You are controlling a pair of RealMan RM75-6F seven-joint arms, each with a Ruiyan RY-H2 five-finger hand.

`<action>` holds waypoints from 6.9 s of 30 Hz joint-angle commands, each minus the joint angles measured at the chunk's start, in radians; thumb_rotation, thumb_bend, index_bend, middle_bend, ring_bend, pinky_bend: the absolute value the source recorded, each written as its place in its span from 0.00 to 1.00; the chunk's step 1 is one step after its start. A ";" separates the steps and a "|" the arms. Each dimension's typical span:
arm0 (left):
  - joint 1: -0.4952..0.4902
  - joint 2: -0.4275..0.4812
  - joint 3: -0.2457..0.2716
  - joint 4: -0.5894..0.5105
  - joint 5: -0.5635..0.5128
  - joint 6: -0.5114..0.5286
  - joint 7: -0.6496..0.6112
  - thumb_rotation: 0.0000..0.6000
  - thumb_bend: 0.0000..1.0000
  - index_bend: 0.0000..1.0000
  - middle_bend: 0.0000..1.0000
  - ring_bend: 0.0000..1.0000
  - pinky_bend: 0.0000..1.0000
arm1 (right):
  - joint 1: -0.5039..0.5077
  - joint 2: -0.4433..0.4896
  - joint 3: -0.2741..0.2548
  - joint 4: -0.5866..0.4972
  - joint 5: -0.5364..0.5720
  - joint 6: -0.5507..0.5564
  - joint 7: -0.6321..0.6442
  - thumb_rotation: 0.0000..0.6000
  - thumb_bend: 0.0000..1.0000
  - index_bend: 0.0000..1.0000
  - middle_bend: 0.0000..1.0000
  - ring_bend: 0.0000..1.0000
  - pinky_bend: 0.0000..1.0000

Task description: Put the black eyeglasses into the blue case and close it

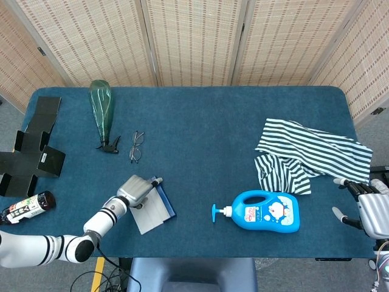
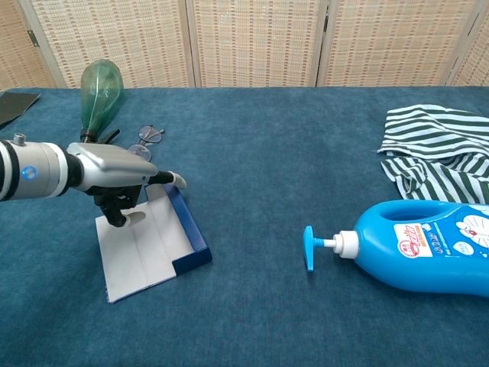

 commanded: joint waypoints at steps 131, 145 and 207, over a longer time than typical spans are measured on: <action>-0.046 -0.245 -0.185 0.379 -0.168 0.038 0.131 0.71 0.68 0.31 1.00 1.00 1.00 | 0.002 0.009 -0.002 -0.012 -0.015 -0.008 -0.012 1.00 0.24 0.26 0.39 0.43 0.39; -0.024 -0.256 -0.181 0.423 0.012 0.115 0.044 1.00 0.50 0.39 1.00 1.00 1.00 | -0.002 0.004 -0.003 0.006 -0.010 -0.002 0.010 1.00 0.24 0.26 0.39 0.43 0.39; 0.014 -0.513 -0.295 0.870 0.200 -0.005 -0.138 1.00 0.51 0.63 1.00 1.00 1.00 | -0.015 0.008 0.001 0.019 0.005 0.003 0.024 1.00 0.24 0.26 0.39 0.43 0.39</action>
